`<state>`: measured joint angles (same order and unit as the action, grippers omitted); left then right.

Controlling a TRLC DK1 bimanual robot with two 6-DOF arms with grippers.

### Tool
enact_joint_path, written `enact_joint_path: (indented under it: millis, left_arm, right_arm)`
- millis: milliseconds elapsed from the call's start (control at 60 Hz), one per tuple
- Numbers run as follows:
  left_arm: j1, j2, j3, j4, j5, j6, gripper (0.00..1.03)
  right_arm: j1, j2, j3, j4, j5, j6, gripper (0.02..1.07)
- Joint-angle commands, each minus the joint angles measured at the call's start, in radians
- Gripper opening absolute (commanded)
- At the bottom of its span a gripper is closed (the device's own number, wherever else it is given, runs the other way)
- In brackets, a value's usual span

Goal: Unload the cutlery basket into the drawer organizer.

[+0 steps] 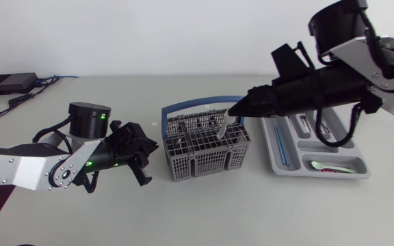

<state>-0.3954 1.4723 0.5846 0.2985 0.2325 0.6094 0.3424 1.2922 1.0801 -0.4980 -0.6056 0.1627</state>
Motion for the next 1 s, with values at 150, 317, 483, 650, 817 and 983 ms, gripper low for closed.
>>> enact_joint_path:
  millis: [150, 317, 483, 650, 817, 983]
  left_arm:
    - [-0.016, -0.015, 0.014, 0.011, -0.013, -0.007, 0.3]
    - [-0.022, -0.021, 0.015, 0.005, -0.013, -0.007, 0.3]
    - [-0.028, -0.041, 0.004, -0.001, -0.013, -0.01, 0.3]
    - [-0.034, -0.063, -0.003, -0.012, -0.015, -0.011, 0.3]
    - [-0.042, -0.073, -0.012, -0.018, -0.016, -0.013, 0.3]
    - [-0.049, -0.081, -0.014, -0.024, -0.025, -0.013, 0.3]
  right_arm:
    - [-0.2, -0.14, 0.057, -0.175, -0.108, -0.094, 0.08]
    - [-0.41, -0.199, 0.061, -0.335, -0.14, -0.246, 0.08]
    - [-0.605, -0.214, 0.02, -0.424, -0.108, -0.411, 0.08]
    - [-0.668, -0.192, -0.063, -0.416, 0.066, -0.534, 0.08]
    - [-0.666, -0.199, -0.201, -0.287, 0.256, -0.566, 0.08]
    - [-0.688, -0.153, -0.275, -0.134, 0.352, -0.581, 0.08]
